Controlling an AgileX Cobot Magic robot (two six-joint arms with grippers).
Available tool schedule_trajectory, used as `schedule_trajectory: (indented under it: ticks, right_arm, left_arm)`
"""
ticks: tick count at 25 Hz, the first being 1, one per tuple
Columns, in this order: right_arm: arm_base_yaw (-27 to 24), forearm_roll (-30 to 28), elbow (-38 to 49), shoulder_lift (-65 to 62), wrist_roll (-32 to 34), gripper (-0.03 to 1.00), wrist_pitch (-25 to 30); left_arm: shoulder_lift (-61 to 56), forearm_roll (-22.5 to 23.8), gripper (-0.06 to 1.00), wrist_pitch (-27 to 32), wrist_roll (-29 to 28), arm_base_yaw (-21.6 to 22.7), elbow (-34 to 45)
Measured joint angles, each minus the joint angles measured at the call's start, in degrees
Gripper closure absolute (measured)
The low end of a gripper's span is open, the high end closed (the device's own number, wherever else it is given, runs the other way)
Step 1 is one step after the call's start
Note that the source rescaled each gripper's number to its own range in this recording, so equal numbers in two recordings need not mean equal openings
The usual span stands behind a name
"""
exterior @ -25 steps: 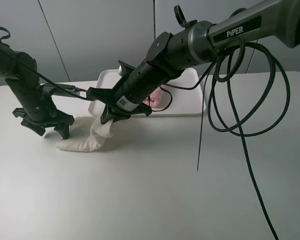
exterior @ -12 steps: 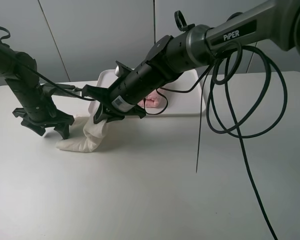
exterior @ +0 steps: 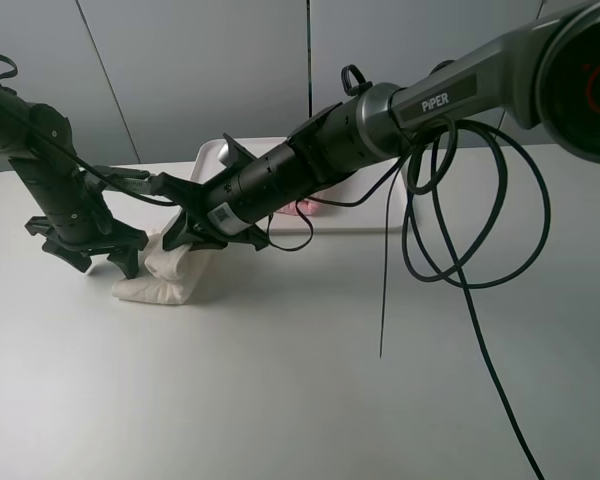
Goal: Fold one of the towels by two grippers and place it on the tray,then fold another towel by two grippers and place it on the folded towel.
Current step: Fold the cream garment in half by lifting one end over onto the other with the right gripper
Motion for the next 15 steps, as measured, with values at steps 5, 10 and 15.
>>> schedule_trajectory:
  ticks: [5, 10, 15]
  right_arm:
    - [1.09, 3.42, 0.00, 1.74, -2.01, 0.92, -0.62]
    - [1.95, 6.36, 0.00, 3.21, -3.95, 0.92, -1.06]
    - [2.04, 9.94, 0.00, 3.70, -6.24, 0.92, -2.98]
  left_arm:
    - [0.02, -1.25, 0.02, 0.00, 1.52, 0.12, 0.00]
    - [0.02, -2.23, 0.02, -0.07, 2.95, 0.36, 0.00]
    - [0.12, -2.83, 0.02, -0.07, 3.83, 0.46, 0.00]
